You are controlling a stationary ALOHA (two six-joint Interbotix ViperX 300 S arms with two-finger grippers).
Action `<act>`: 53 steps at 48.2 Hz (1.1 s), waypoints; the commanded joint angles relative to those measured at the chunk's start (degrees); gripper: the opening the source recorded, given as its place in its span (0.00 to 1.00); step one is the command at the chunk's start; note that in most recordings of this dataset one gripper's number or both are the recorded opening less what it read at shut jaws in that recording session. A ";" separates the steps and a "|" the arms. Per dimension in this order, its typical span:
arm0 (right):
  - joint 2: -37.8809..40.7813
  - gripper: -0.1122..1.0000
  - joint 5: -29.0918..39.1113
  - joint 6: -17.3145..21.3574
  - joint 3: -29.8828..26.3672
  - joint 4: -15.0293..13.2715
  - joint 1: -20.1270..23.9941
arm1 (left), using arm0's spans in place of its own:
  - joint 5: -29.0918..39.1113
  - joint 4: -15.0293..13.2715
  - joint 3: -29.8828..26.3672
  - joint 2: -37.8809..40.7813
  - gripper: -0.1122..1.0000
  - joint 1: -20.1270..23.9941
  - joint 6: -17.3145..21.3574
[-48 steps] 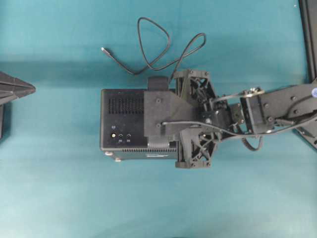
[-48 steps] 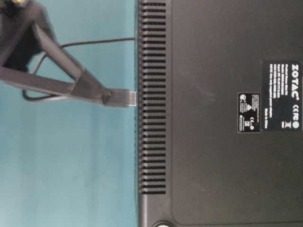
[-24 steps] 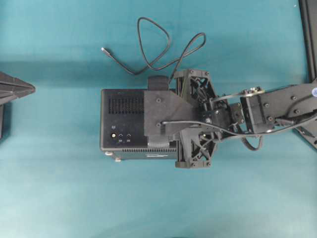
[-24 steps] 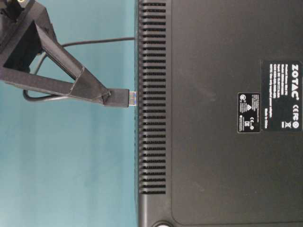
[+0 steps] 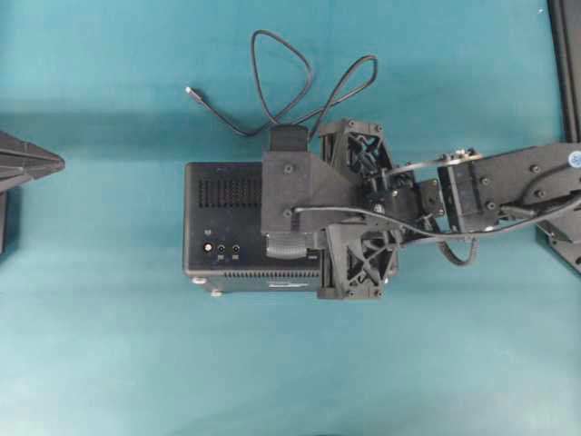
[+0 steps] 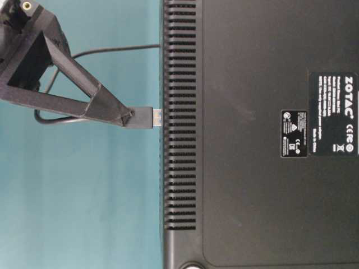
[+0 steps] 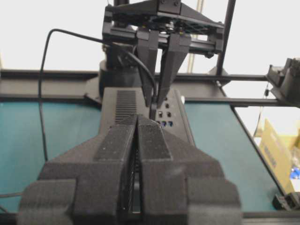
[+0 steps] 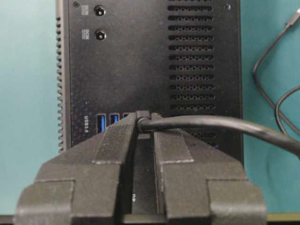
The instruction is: Insert the USB into the PC box with both arms.
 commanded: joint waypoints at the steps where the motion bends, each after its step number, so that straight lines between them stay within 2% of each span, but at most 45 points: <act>1: -0.53 0.18 -0.18 -0.09 -0.35 0.00 -0.88 | -0.35 0.18 -0.62 0.26 0.10 -0.18 -0.09; 24: 0.97 0.18 -0.44 0.18 -0.44 3.16 1.93 | -0.35 0.18 -0.53 0.18 0.10 -0.09 -0.09; 42: 1.05 0.18 1.14 0.26 -1.49 3.25 3.16 | -0.26 0.18 -0.35 -0.18 0.10 -0.18 -0.09; 53: 0.88 0.18 2.99 0.18 -1.49 2.64 2.37 | -0.35 0.18 -0.35 -0.18 0.10 -0.18 -0.18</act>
